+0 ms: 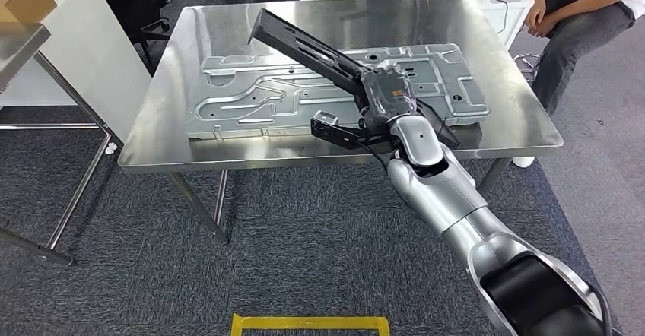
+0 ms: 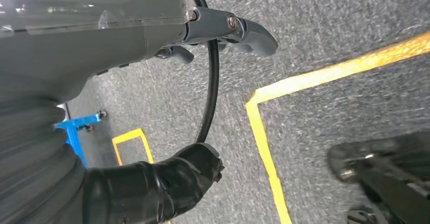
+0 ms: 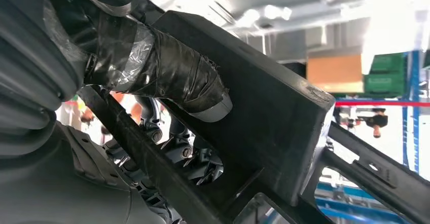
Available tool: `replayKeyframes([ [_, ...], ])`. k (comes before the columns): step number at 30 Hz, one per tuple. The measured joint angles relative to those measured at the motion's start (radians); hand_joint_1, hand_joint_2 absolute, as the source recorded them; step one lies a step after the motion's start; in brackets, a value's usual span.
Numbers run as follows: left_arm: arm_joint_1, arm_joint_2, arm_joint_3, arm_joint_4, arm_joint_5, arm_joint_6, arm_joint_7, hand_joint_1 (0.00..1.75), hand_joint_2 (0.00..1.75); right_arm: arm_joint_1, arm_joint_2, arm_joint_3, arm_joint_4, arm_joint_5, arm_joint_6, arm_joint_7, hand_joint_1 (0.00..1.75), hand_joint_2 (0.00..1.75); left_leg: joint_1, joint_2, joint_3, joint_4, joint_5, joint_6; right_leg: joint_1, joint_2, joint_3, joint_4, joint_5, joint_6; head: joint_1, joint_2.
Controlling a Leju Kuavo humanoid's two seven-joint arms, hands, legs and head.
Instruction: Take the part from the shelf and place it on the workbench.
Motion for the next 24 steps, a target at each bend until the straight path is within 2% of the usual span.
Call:
replayKeyframes([
  [2, -0.001, 0.003, 0.001, 0.0, 0.0, -0.002, 0.0, 0.0, 1.75, -0.023, 0.012, 0.016, 0.017, 0.005, 0.007, 0.008, 1.75, 1.75, -0.006, 0.003, 0.018, -0.065, 0.024, 0.009, 0.002, -0.004, 0.004, -0.003, -0.006, 0.008, 0.0, 0.0],
  [3, -0.001, 0.005, 0.002, 0.0, 0.0, -0.003, 0.0, 0.0, 1.75, -0.03, 0.016, 0.022, 0.024, 0.006, 0.009, 0.01, 1.75, 1.75, -0.008, 0.003, 0.019, -0.067, 0.02, 0.014, 0.003, -0.006, 0.006, -0.006, -0.008, 0.014, 0.0, 0.0],
  [6, 0.002, 0.006, 0.003, 0.0, 0.001, -0.003, 0.0, 0.0, 1.75, -0.04, 0.024, 0.034, 0.039, 0.007, 0.009, 0.016, 1.75, 1.75, -0.003, 0.001, 0.032, -0.081, 0.037, 0.03, 0.007, -0.008, 0.005, 0.008, -0.026, 0.029, 0.001, 0.0],
  [8, 0.002, 0.006, 0.003, 0.0, 0.001, -0.003, 0.0, 0.0, 1.75, -0.047, 0.025, 0.037, 0.048, 0.007, 0.009, 0.017, 1.75, 1.75, 0.0, 0.0, 0.04, -0.089, 0.037, 0.041, 0.007, -0.006, -0.041, 0.098, -0.072, 0.032, 0.001, 0.0],
  [10, 0.0, 0.006, 0.004, 0.0, 0.001, -0.004, 0.0, 0.0, 1.75, -0.05, 0.025, 0.039, 0.057, 0.007, 0.009, 0.017, 1.75, 1.75, -0.002, -0.002, 0.043, -0.088, 0.031, 0.048, 0.008, -0.005, -0.119, 0.228, -0.118, 0.034, 0.001, 0.0],
  [11, 0.0, 0.005, 0.004, 0.0, 0.001, -0.004, 0.0, 0.0, 1.75, -0.049, 0.025, 0.041, 0.062, 0.007, 0.009, 0.017, 1.75, 1.75, -0.003, -0.004, 0.045, -0.087, 0.027, 0.05, 0.008, -0.005, -0.146, 0.264, -0.118, 0.035, 0.001, 0.0],
  [12, 0.0, 0.005, 0.004, 0.0, 0.001, -0.004, 0.0, 0.0, 1.75, -0.049, 0.025, 0.044, 0.066, 0.007, 0.01, 0.017, 1.75, 1.75, -0.004, -0.006, 0.048, -0.084, 0.022, 0.05, 0.008, -0.005, -0.156, 0.263, -0.098, 0.034, 0.001, 0.0],
  [13, 0.0, 0.005, 0.005, 0.0, 0.001, -0.004, 0.0, 0.0, 1.75, -0.05, 0.025, 0.047, 0.069, 0.007, 0.01, 0.017, 1.75, 1.75, -0.005, -0.009, 0.052, -0.08, 0.016, 0.049, 0.009, -0.004, -0.146, 0.223, -0.058, 0.031, 0.001, 0.0],
  [14, 0.0, 0.005, 0.005, 0.0, 0.001, -0.004, 0.0, 0.0, 1.75, -0.052, 0.025, 0.05, 0.073, 0.007, 0.014, 0.017, 1.75, 1.75, -0.005, -0.012, 0.056, -0.075, 0.008, 0.047, 0.01, -0.004, -0.124, 0.157, -0.011, 0.026, 0.002, 0.0],
  [15, 0.001, 0.005, 0.005, 0.0, 0.001, -0.005, 0.0, 0.0, 1.75, -0.056, 0.025, 0.052, 0.076, 0.007, 0.021, 0.018, 1.75, 1.75, -0.007, -0.014, 0.058, -0.069, 0.0, 0.044, 0.013, -0.004, -0.101, 0.097, 0.022, 0.02, 0.002, 0.0],
  [16, 0.001, 0.005, 0.005, 0.0, 0.001, -0.006, 0.0, 0.0, 1.75, -0.062, 0.027, 0.057, 0.08, 0.008, 0.033, 0.019, 1.75, 1.75, -0.009, -0.016, 0.058, -0.063, -0.006, 0.041, 0.015, -0.004, -0.08, 0.047, 0.041, 0.014, 0.002, 0.0],
  [17, 0.0, 0.004, 0.006, 0.0, 0.001, -0.007, 0.0, 0.0, 1.75, -0.068, 0.029, 0.064, 0.086, 0.01, 0.047, 0.02, 1.75, 1.75, -0.01, -0.016, 0.056, -0.058, -0.01, 0.038, 0.017, -0.003, -0.068, 0.018, 0.046, 0.011, 0.001, 0.0],
  [19, -0.001, 0.005, 0.006, 0.0, 0.001, -0.013, 0.002, 0.0, 1.75, -0.08, 0.037, 0.086, 0.106, 0.026, 0.074, 0.021, 1.75, 1.75, -0.01, -0.016, 0.053, -0.056, -0.012, 0.036, 0.018, -0.001, -0.059, 0.003, 0.039, 0.012, 0.001, 0.0],
  [24, -0.008, 0.008, 0.007, 0.0, 0.008, -0.035, 0.011, 0.0, 1.75, -0.108, 0.064, 0.158, 0.19, 0.083, 0.113, 0.016, 1.75, 1.75, -0.009, -0.013, 0.059, -0.068, -0.012, 0.037, 0.019, 0.003, -0.059, 0.001, 0.036, 0.008, 0.001, 0.0],
])
